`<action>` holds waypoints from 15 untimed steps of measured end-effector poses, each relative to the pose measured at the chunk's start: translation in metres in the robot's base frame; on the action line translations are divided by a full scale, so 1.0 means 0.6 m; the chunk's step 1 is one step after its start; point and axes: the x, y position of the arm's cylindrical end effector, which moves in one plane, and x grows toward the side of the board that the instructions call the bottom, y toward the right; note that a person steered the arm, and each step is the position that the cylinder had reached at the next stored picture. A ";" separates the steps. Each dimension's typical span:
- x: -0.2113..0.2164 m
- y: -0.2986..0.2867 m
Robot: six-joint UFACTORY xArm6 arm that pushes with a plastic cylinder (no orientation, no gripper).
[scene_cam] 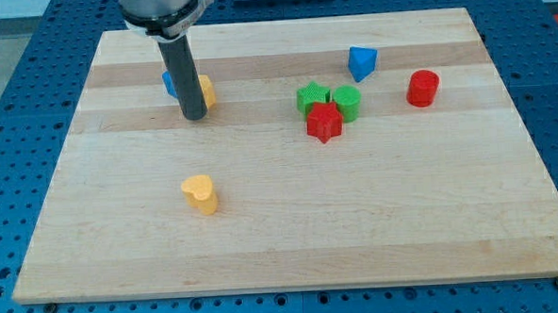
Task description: Move the yellow heart to the yellow hexagon
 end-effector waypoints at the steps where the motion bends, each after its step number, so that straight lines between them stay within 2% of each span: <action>1: 0.042 0.049; 2: 0.047 0.082; 3: 0.121 0.124; 4: 0.205 0.124; 5: 0.234 0.124; 6: 0.322 0.130; 8: 0.361 0.107; 9: 0.350 0.065; 10: 0.340 0.065; 11: 0.276 0.065; 13: 0.268 0.010; 15: 0.089 0.010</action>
